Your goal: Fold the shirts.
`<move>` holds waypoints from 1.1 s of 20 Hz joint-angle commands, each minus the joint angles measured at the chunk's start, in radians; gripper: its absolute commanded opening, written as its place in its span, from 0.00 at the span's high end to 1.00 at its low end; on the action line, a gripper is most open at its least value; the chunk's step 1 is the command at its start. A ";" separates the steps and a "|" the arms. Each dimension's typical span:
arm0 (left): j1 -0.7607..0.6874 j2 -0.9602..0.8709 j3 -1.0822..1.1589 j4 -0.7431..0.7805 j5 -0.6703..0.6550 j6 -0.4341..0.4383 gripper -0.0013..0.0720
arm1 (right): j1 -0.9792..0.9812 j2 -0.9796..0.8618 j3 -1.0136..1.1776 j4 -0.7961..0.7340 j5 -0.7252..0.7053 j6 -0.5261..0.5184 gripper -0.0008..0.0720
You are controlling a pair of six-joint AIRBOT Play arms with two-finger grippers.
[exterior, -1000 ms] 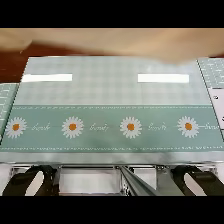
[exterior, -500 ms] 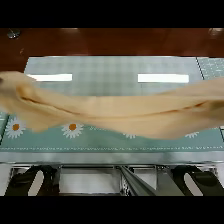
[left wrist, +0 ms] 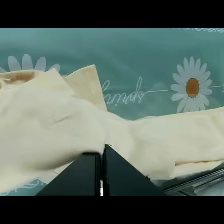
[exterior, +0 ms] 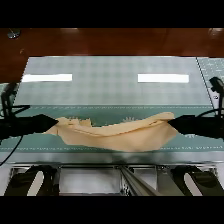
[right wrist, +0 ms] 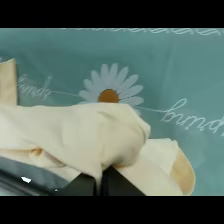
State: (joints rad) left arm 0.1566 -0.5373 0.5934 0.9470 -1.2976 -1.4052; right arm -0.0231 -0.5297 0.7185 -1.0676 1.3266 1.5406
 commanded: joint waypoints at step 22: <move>0.362 -0.471 -0.026 -0.246 -0.027 0.111 0.03 | -0.605 -0.480 -0.046 0.071 -0.238 -0.159 0.14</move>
State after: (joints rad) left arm 0.4660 -0.9684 0.6830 0.8787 -1.1969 -1.3838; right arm -0.5198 -1.0657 0.8875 -1.1519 1.1427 1.4490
